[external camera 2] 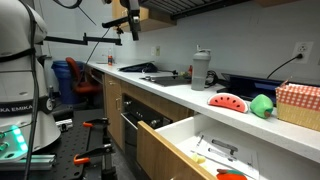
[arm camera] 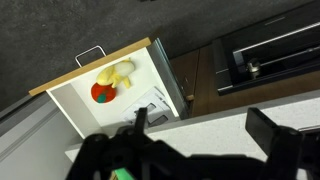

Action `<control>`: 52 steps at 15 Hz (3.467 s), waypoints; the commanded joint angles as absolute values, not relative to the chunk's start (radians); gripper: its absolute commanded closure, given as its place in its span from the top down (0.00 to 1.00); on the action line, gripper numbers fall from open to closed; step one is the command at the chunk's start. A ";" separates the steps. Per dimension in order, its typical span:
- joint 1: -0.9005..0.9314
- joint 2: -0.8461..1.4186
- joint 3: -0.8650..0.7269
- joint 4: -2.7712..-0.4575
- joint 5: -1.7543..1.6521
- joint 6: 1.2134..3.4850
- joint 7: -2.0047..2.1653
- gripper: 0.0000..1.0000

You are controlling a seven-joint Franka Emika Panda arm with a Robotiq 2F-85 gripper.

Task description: Put the watermelon plushie in the drawer

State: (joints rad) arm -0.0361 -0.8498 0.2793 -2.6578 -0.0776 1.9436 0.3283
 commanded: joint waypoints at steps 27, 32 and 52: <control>-0.163 -0.293 0.227 -2.519 -0.280 2.290 0.542 1.00; -0.148 -0.134 0.196 -2.415 -0.363 2.299 0.652 1.00; -0.076 -0.063 0.097 -2.379 -0.437 2.356 0.775 1.00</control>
State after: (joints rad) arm -0.1005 -0.0677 0.1291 -2.3711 -0.3683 2.3053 0.6799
